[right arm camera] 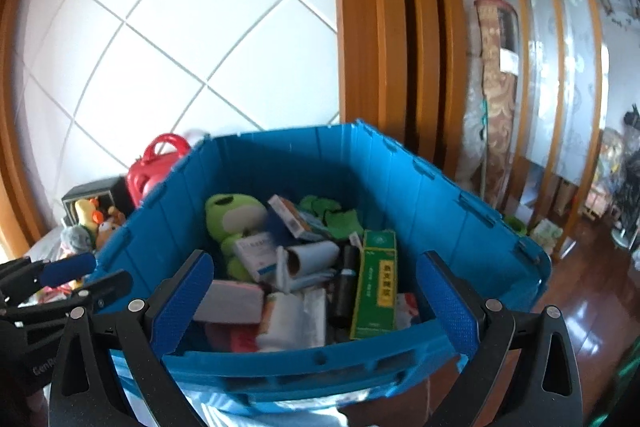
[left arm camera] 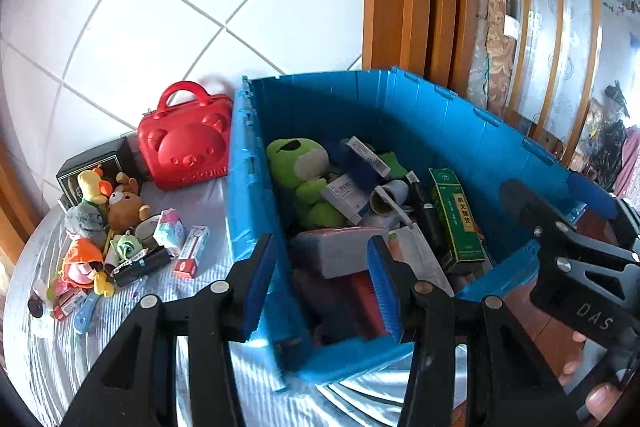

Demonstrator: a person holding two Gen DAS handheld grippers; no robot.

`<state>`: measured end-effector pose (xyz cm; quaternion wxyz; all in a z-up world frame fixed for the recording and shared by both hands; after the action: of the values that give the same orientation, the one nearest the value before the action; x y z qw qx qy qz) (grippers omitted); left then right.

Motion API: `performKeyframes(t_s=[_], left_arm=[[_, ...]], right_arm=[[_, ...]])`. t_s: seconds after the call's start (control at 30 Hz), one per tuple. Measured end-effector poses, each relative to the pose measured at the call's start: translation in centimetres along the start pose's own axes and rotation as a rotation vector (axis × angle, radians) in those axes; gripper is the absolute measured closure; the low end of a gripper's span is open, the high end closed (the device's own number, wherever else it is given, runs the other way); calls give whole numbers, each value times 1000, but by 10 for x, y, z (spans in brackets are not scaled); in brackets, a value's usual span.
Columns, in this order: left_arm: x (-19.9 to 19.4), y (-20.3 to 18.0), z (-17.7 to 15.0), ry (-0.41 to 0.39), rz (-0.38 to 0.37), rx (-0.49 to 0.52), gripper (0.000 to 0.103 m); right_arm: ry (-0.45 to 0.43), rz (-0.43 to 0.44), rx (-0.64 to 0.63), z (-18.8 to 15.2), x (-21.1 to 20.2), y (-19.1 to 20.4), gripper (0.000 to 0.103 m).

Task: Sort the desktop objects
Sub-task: 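Move both open tools back over the cluttered bed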

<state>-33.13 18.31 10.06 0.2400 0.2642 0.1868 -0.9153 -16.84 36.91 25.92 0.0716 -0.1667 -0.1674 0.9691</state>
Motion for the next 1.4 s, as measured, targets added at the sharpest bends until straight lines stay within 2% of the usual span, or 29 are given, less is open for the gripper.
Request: performKeyframes(t_s=[0.1,0.23,0.47,0.6,0.87,1.0,1.2,1.3,1.4], left_arm=[[-15,26,2,-47,-25,-47,57],[-29,70,3,-81,-7,-81,57],[-35,176,-10,-9,65,-153,57],[-40,244,-20,-10,172,-182,57],[-32,397,-65,87,361,-360,57],[-32,479,-88,122,454,-486,57],[-23,591,-125,197,606,-651,57],[-23,635,-133,207,671,-731,57],[-24,675,-127,198,728,-786,57]], right_arm=[[-49,91,21,7,-9,28,0],[-106,140,-15,17,-21,70,0],[-138,202,-63,30,-24,157,0],[-119,247,-91,34,-13,208,0],[-79,284,-148,38,10,284,0],[-20,317,-176,33,35,313,0],[145,317,-222,10,109,348,0],[243,320,-213,-3,150,357,0],[288,320,-200,-10,180,360,0]])
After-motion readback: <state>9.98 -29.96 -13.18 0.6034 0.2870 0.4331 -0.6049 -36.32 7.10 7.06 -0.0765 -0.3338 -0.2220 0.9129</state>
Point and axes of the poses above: each gripper's, at about its wrist camera, not at the fingertips, and x roughly the way its jaws point, y to its left, z to its top, the point moved 5 cm from there along x, roughly the way its jaws point, and after that the axes turned 12 degrees about -x, right-handed, at the moved point
